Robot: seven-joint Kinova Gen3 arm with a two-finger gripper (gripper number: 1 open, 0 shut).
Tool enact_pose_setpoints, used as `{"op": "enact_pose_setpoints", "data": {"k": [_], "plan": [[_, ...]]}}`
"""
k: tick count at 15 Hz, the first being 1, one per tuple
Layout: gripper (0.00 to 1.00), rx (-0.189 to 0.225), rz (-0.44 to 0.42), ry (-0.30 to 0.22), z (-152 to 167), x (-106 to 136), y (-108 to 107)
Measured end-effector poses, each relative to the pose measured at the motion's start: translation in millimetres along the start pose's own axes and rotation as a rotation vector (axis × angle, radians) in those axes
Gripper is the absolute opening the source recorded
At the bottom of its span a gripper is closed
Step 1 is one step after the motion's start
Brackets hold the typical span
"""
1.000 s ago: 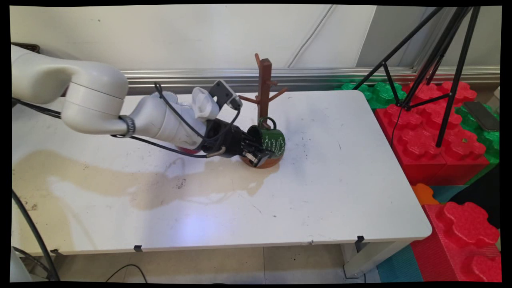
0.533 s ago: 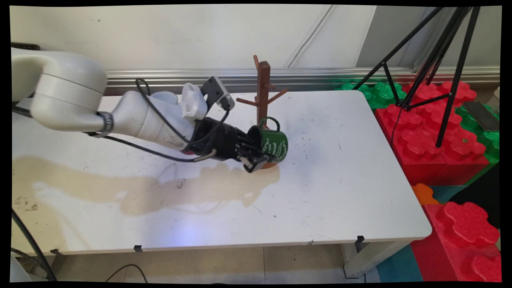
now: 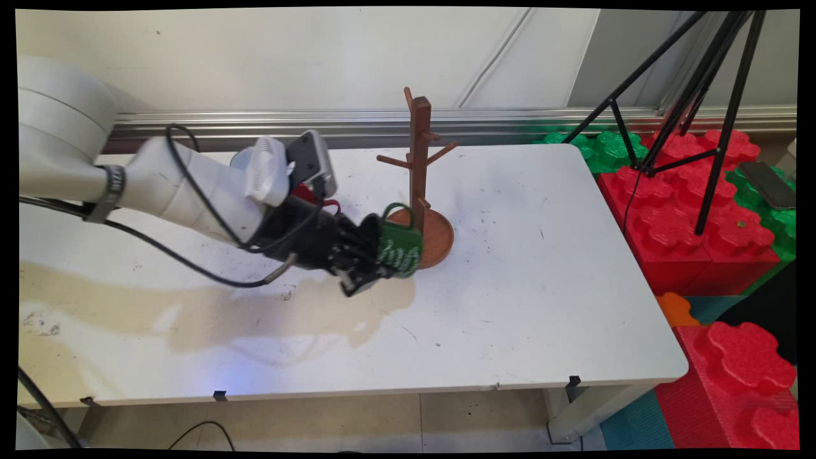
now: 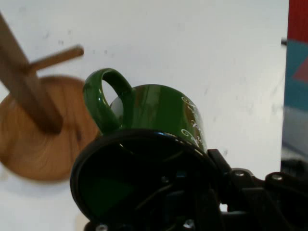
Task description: Place the picked object on the table
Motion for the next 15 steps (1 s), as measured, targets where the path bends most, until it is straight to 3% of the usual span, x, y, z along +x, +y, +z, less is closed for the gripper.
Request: {"op": "enact_pose_setpoints", "data": {"k": [1,9,12,15], "plan": [[0.0,0.003,0.026,-0.03,-10,-2,-2],[0.0,0.03,0.188,-0.122,-69,8,4],[0.0,0.065,0.251,-0.209,-91,13,7],[0.0,0.134,0.271,-0.328,-107,13,10]]}}
